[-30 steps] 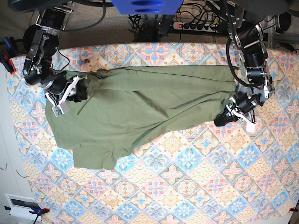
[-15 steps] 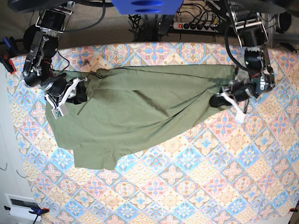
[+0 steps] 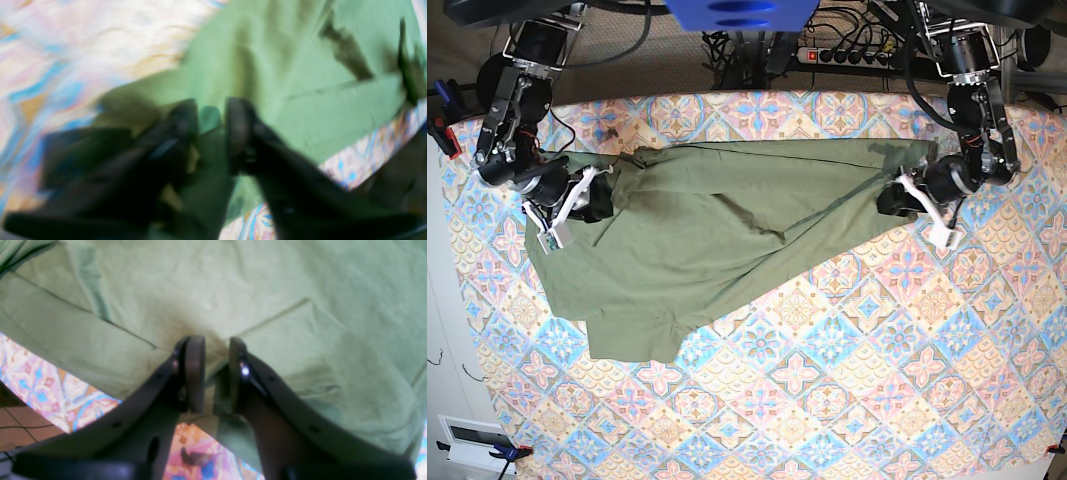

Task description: Layout the t-shirt on the table in an organized manner, then fold the t-shirt properly

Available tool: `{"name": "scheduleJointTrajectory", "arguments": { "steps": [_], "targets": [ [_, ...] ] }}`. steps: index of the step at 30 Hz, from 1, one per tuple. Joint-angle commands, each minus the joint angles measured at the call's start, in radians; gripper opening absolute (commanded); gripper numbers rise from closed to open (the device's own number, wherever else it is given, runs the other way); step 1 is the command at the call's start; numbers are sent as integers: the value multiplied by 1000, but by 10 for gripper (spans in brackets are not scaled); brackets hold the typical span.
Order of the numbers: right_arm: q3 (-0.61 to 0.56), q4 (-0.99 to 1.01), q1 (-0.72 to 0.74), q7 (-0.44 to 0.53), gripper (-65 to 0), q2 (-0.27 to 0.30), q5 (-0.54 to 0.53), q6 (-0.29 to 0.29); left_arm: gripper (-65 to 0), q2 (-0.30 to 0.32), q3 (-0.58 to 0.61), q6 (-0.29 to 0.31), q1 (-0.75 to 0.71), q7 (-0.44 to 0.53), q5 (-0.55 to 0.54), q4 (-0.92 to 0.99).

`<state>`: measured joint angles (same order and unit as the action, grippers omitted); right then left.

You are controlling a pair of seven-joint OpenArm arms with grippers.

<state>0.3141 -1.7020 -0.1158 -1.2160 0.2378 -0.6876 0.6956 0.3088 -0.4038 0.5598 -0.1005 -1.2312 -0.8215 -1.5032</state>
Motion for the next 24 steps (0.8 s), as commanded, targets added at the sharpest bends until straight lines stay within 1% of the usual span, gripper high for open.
{"name": "scheduleJointTrajectory", "arguments": {
  "steps": [1, 3, 4, 6, 10, 13, 16, 19, 24],
  "targets": [
    [4, -19, 12, 20, -525, 16, -20, 3, -379, 8, -37, 6, 12, 20, -48, -15],
    [4, -19, 12, 20, -525, 16, -20, 3, -299, 8, -90, 6, 12, 12, -101, -7],
    [4, -22, 12, 20, -525, 16, -20, 3, -269, 8, -114, 6, 15, 1, -126, 8],
    [4, -25, 11, 20, -525, 16, -20, 3, -239, 8, -169, 6, 23, -11, -175, 60],
    [4, -25, 12, 20, -525, 16, -20, 3, -241, 8, -229, 6, 80, -14, -192, 204],
    [4, -25, 12, 20, -525, 16, -20, 3, -241, 11, -240, 6, 118, -8, -190, 318],
    [4, -25, 12, 20, -525, 16, -20, 3, -241, 22, -232, 6, 150, -6, -189, 372],
    [4, -25, 12, 20, -525, 16, -20, 3, -241, 10, -178, 6, 164, 4, -189, 373],
    [4, -25, 12, 20, -525, 16, -20, 3, -250, 14, -37, 6, 180, 14, -190, 373]
  ]
}}
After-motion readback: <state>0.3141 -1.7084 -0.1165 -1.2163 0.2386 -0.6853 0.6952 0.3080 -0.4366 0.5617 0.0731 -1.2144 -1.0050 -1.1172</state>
